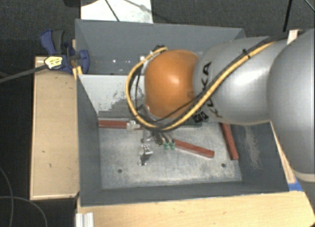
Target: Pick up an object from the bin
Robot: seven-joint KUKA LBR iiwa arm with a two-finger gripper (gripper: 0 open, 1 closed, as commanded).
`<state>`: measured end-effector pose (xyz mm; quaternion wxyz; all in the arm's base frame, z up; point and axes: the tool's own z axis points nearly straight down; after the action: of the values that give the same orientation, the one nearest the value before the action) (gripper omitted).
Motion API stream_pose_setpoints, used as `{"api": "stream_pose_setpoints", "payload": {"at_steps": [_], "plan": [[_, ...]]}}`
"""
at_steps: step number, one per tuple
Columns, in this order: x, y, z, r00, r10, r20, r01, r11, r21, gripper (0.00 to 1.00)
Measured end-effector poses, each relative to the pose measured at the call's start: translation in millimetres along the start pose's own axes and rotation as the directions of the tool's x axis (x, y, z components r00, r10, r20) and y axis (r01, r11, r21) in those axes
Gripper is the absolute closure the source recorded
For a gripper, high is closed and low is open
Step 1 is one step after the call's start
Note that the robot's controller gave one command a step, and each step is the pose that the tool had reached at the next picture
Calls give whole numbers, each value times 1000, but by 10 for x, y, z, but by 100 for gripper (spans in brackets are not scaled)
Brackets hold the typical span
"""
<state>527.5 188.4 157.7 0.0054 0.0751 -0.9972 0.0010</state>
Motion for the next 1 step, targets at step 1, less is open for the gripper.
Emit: {"api": "stream_pose_setpoints", "payload": {"at_steps": [1], "plan": [[-235, 79, 207, 999, 41, 26, -41, 999, -5, 0]]}}
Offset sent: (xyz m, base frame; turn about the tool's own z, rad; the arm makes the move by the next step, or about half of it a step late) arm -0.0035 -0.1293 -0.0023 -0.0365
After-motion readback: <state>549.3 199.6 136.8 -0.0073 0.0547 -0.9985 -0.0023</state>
